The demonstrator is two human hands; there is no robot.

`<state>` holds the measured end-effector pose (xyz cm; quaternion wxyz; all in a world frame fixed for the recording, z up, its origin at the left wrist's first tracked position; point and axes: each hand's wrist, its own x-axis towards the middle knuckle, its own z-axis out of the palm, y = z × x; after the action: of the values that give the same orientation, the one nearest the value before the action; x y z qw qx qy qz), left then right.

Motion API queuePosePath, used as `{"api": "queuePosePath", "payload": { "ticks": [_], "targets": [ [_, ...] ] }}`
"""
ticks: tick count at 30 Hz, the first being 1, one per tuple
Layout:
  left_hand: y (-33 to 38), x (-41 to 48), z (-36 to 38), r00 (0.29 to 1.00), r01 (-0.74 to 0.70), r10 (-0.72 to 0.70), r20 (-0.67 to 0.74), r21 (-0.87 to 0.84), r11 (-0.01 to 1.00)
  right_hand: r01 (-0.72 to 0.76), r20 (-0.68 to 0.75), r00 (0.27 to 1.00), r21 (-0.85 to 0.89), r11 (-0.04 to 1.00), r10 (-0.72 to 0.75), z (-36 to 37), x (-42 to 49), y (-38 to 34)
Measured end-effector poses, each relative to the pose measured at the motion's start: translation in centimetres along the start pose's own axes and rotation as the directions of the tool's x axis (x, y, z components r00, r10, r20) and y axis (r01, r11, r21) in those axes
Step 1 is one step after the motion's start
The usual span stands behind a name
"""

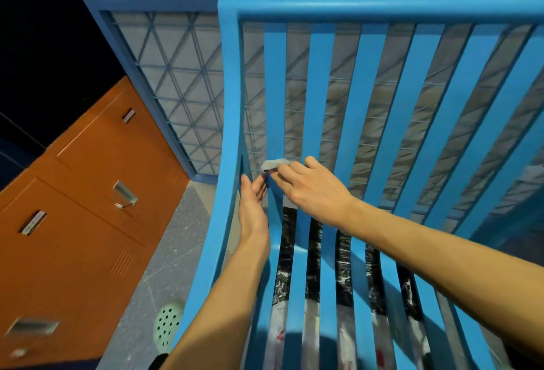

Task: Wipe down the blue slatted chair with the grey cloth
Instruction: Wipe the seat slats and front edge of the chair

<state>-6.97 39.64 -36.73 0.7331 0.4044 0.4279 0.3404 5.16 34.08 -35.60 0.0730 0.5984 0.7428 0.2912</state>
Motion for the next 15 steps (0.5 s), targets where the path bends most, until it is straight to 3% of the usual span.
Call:
{"api": "queuePosePath", "payload": {
  "ticks": [15],
  "targets": [
    [-6.6, 0.1, -4.2, 0.958, 0.159, -0.136, -0.251, 0.076, 0.984, 0.003, 0.135, 0.991, 0.17, 0.985, -0.026, 4.0, -2.8, -5.7]
  ]
}}
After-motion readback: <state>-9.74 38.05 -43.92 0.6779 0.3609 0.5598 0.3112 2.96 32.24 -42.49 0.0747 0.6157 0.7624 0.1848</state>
